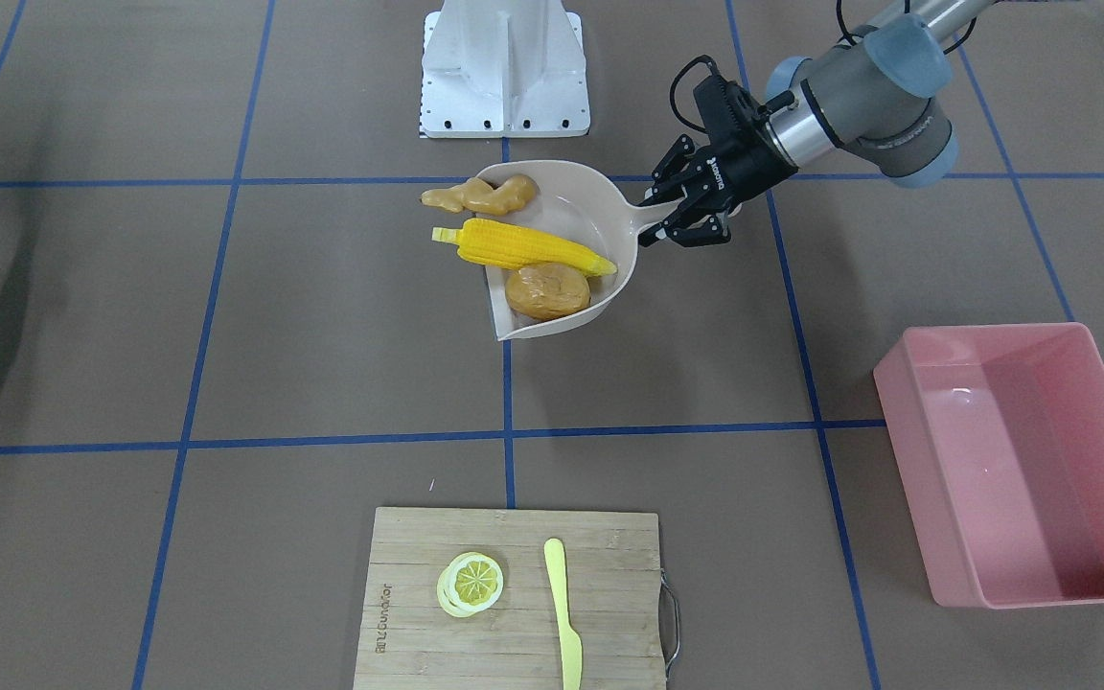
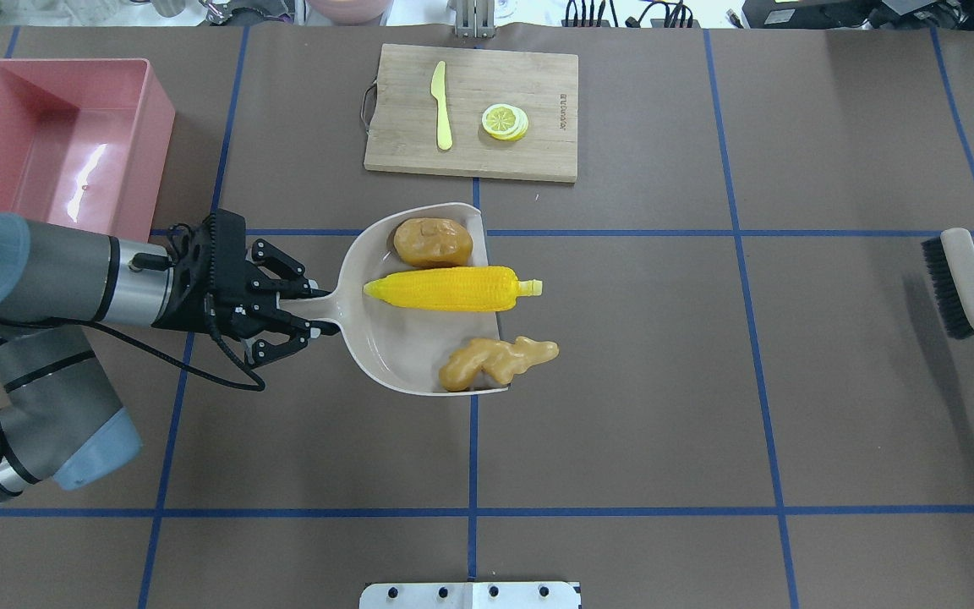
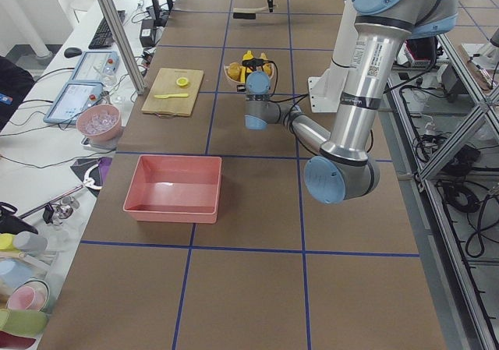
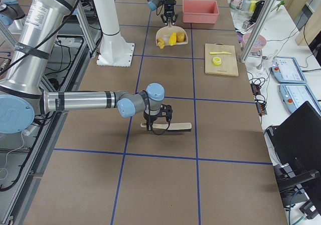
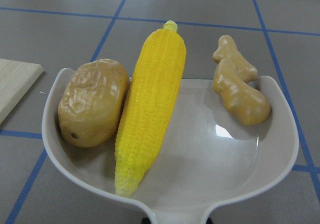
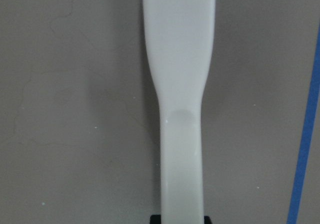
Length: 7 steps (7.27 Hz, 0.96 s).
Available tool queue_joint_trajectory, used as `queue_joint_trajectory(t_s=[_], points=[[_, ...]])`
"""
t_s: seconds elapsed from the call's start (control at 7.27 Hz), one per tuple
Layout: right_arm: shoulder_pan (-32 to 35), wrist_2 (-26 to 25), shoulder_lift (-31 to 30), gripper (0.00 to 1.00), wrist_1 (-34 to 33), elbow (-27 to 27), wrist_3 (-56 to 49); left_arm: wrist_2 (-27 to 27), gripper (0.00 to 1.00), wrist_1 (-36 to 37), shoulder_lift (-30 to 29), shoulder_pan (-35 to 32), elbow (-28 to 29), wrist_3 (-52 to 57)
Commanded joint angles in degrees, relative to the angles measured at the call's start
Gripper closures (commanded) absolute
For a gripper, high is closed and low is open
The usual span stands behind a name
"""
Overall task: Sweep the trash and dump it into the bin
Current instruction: 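Lift the loaded dustpan with the left gripper and carry it over the pink bin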
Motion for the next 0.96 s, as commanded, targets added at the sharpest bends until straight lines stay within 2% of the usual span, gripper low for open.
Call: queue_joint_trajectory(t_s=[0.0, 0.14, 0.41, 0.55, 0.83], points=[[-0.1, 1.0, 0.0, 1.0, 0.8, -2.4, -0.1, 0.2, 1.0, -8.9, 1.9, -3.2, -0.1, -4.8], [-0.1, 2.3, 0.0, 1.0, 0.8, -2.7, -0.4, 1.8, 1.0, -12.1, 2.8, -3.3, -0.1, -7.3], [-0.1, 2.3, 0.1, 1.0, 0.8, -3.1, -0.5, 3.8, 1.0, -15.3, 3.1, -3.4, 0.2, -28.7], [-0.2, 2.2, 0.1, 1.0, 0.8, -3.2, -0.4, 5.0, 1.0, -20.0, 3.3, -3.4, 1.2, -29.4], [-0.2, 2.2, 0.6, 1.0, 0.8, -4.0, -0.5, 12.2, 1.0, -24.1, 6.5, -3.5, 1.2, -31.5]])
